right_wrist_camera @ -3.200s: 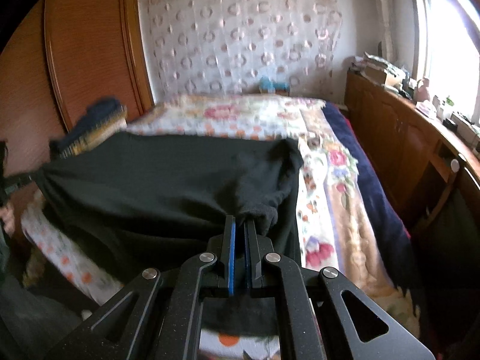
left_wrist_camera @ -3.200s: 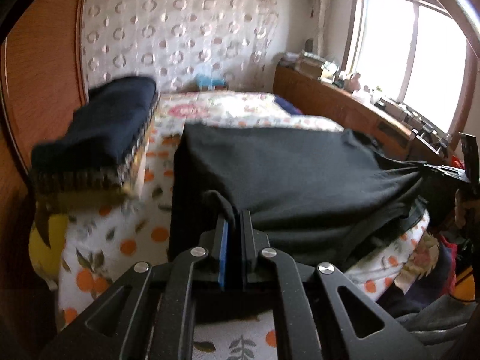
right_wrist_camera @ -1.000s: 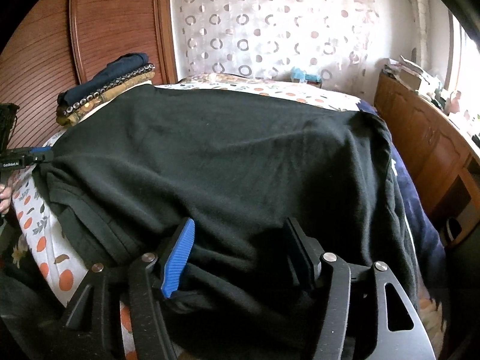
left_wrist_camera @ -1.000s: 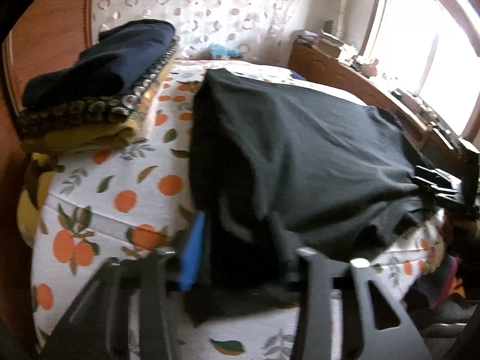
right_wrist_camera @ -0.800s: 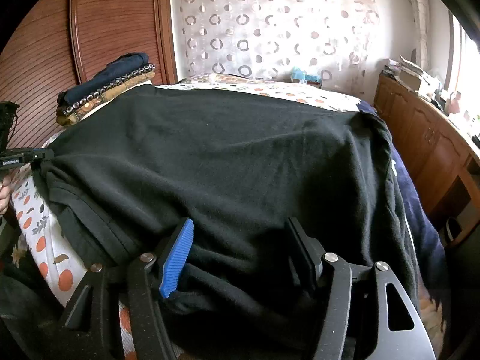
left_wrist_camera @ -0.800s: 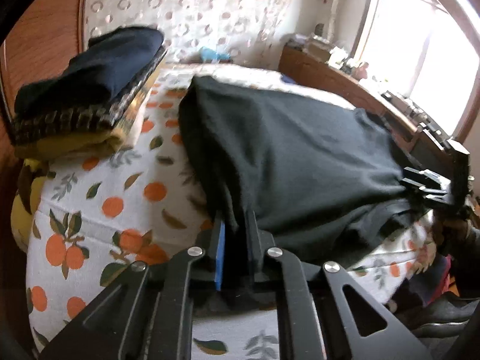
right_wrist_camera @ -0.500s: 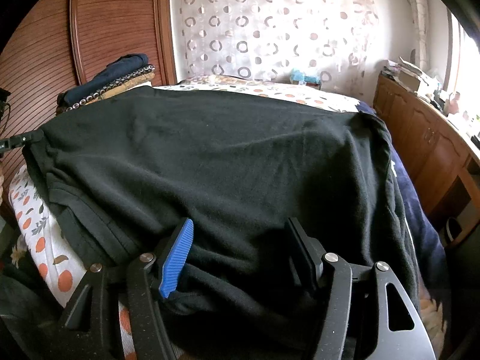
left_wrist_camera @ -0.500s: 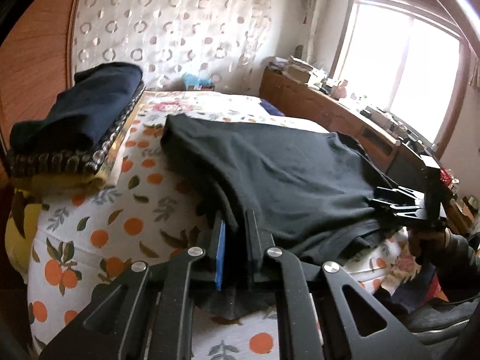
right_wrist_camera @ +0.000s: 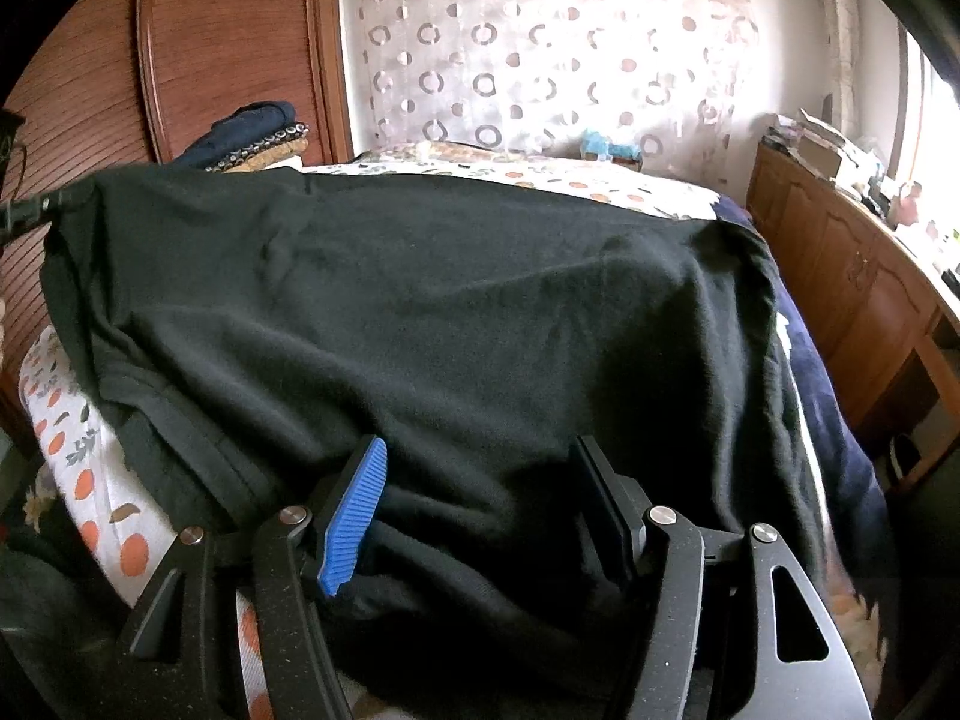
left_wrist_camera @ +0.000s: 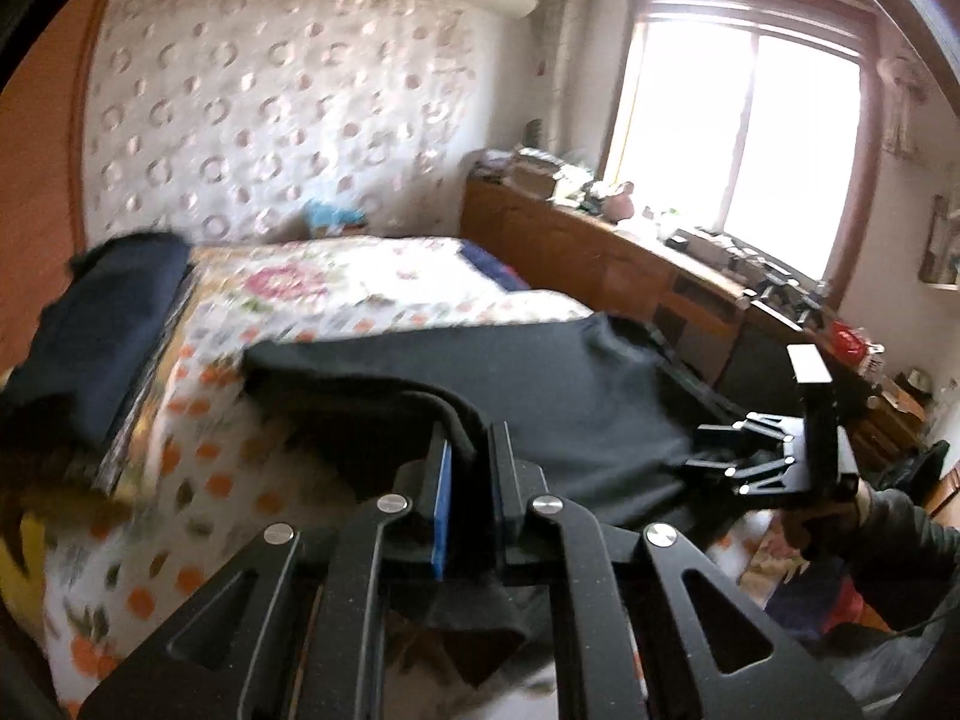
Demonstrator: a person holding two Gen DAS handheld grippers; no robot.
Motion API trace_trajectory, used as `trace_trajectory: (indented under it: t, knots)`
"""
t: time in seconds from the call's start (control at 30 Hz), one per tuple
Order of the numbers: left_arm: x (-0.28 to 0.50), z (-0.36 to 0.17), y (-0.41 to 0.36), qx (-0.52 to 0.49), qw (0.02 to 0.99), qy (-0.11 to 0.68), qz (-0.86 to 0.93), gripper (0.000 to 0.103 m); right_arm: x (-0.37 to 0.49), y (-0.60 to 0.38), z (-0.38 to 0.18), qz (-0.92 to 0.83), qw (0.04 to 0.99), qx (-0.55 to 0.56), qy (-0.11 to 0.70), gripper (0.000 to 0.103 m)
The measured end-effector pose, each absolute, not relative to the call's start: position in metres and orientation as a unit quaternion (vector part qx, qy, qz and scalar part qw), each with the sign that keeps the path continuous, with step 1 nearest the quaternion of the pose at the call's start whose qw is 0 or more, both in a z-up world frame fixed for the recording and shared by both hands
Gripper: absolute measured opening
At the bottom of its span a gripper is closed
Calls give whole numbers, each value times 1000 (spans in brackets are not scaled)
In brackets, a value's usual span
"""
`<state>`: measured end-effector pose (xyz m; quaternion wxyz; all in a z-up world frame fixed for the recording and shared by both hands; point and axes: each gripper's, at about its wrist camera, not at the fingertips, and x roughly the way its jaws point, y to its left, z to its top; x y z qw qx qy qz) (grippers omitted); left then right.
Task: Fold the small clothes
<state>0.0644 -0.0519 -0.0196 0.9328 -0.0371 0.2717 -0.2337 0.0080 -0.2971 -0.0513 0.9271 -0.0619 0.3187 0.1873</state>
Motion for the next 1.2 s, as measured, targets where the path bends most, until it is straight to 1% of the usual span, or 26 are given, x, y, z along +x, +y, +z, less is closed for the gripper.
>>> trace_trajectory:
  t: [0.23,0.6,0.77,0.9,0.93,0.97,1.03,1.1,1.13,1.17,1.2]
  knots:
    - [86,7,-95,-35,927,246,-281,10,-6,-324,-32,172,936,-49,302,65]
    - [100,52,-171,0,910,224,-349,10,-28,-350,-30,139,949,-25,281,65]
    - [99,61,-202,16,903,224,-366,10,-37,-351,-29,127,952,-15,277,65]
    - [102,52,-218,37,897,253,-360,11,-43,-347,-30,124,953,-14,275,65]
    - [103,50,-219,38,895,259,-362,16,-44,-344,-31,123,953,-15,275,65]
    - [102,48,-217,39,894,262,-361,30,-44,-343,-32,123,953,-15,276,65]
    - [99,44,-210,35,897,261,-355,46,-44,-341,-32,125,952,-16,278,65]
    - [99,40,-204,29,898,267,-349,56,-44,-337,-31,128,952,-17,277,65]
    - [98,38,-201,29,899,270,-344,66,-44,-334,-31,130,952,-18,276,65]
    - [98,36,-197,29,902,270,-336,71,-43,-333,-29,134,952,-18,276,65]
    - [97,33,-191,29,905,269,-328,73,-42,-330,-28,137,951,-18,275,65]
